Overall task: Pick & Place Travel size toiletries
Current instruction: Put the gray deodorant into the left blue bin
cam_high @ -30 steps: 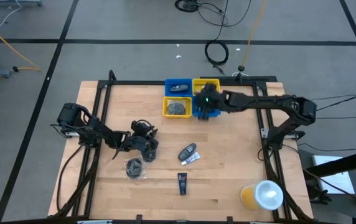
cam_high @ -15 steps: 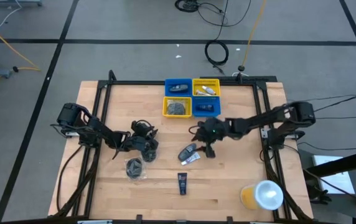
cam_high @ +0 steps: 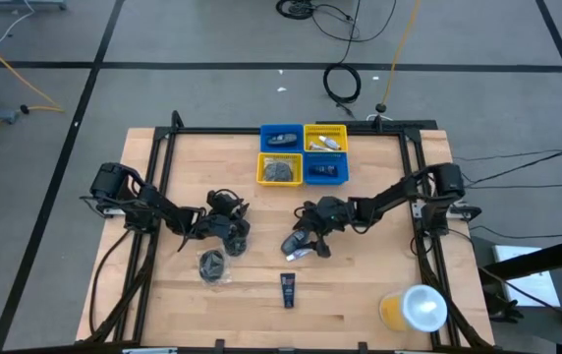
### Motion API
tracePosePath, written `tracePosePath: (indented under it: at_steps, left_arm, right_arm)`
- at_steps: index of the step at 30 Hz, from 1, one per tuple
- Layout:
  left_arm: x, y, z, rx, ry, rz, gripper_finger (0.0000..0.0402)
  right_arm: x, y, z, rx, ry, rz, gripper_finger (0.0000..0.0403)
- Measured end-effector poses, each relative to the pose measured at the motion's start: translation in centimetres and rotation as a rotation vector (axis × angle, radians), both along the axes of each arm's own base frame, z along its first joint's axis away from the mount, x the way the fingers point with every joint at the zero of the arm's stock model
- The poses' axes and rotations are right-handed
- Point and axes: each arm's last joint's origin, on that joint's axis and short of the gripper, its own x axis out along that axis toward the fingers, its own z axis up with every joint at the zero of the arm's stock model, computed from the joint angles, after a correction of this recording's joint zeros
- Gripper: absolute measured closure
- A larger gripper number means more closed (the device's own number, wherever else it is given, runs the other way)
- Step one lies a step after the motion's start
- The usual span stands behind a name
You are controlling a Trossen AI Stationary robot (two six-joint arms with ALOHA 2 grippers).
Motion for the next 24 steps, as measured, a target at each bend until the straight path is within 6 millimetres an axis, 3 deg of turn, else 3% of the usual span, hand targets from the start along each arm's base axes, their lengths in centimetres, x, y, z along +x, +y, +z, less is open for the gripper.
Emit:
tracePosePath:
  at_steps: [11,19,24]
  left_arm:
    - [0.0,0.0,0.0,0.001,0.002,-0.001,0.0293]
    - [0.0,0.0,0.0,-0.002,0.007,-0.006,0.0293]
    - [0.0,0.0,-0.1,-0.003,0.007,-0.007,0.0293]
  right_arm:
    - [0.4,-1.1,-1.9,-0.012,-0.013,-0.069,0.0141]
    - [0.5,-1.2,-1.9,-0.044,-0.019,-0.109,0.0208]
    - [0.7,-1.4,-1.5,-0.025,-0.066,-0.156,0.021]
